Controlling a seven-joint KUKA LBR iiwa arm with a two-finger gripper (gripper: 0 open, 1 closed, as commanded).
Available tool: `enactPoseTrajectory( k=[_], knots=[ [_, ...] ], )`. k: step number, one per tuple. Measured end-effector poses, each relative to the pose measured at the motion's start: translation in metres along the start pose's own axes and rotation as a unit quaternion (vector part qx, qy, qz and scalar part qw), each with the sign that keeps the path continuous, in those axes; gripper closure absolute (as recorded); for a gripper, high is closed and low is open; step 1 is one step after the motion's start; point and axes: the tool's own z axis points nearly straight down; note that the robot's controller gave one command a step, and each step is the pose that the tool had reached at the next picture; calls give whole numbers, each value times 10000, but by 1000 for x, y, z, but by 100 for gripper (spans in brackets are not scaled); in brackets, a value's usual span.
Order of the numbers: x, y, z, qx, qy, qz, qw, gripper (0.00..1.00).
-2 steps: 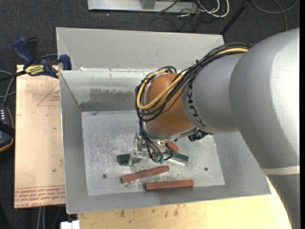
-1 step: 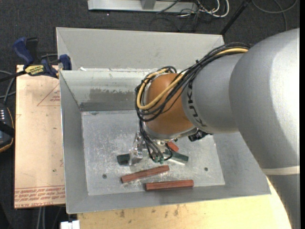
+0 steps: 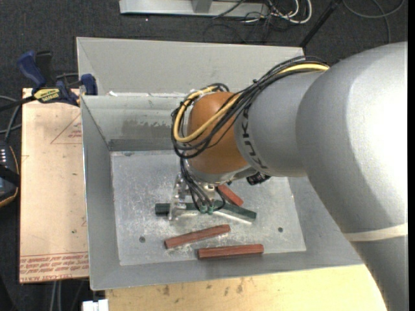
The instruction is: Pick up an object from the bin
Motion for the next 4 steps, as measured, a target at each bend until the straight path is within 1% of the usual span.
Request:
enactPoseTrajectory(
  k=[1, 2, 3, 4],
  knots=[
    [-17, 4, 1, -62, -4, -55, 10000, 100],
    [-8, -5, -44, -16, 7, -13, 10000, 100],
    [-15, 1, -112, -12, 8, 33, 10000, 100],
    [-19, 15, -157, -15, -12, -99, 9999, 100]
  ],
)
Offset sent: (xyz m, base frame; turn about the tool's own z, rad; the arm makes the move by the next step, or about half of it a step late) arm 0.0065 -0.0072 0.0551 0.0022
